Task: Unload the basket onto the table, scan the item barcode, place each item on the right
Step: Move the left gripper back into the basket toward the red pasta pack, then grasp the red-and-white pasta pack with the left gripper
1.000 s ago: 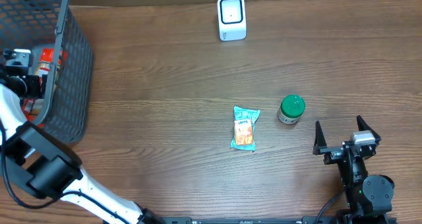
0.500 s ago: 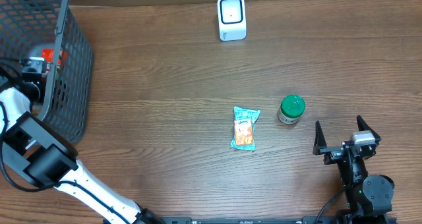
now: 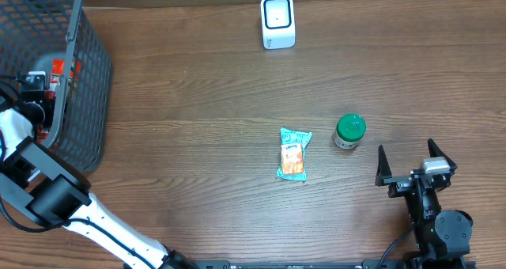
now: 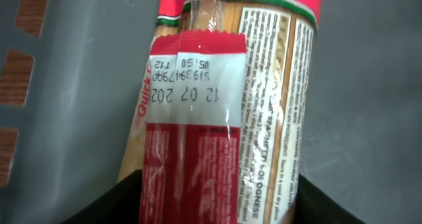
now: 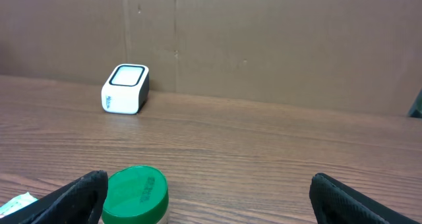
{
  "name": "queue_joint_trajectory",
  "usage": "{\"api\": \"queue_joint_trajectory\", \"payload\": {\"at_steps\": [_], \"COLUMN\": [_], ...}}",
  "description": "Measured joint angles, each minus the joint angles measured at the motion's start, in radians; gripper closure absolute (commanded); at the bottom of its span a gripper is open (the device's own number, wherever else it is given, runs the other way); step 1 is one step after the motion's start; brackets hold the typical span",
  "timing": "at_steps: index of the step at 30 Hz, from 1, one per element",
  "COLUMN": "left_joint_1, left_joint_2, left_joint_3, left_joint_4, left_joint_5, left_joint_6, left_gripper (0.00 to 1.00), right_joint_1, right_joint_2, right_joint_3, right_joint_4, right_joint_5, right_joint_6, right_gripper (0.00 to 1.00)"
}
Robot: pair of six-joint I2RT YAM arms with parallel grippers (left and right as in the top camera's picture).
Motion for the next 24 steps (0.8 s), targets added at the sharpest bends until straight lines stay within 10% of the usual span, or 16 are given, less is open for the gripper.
{"api": "queue_joint_trajectory", "payload": {"at_steps": [11,24], "left_joint_1": [-0.005,-0.003], "left_joint_2": [0.0,0.012], "left_joint_3": [0.0,0.028], "left_joint_4": [-0.008,-0.028], "left_joint_5": [-0.014,-0.072], "left_joint_6": [-0.075,-0.096], "left_gripper": [0.01,0.03], "right_joint_1": [0.0,0.0], "right_joint_2": [0.0,0.0], "right_joint_3": [0.0,0.0], "right_joint_4": [0.0,0.0], "right_joint_5": [0.0,0.0], "right_joint_6": [0.0,0.0], "right_gripper": [0.0,0.0]}}
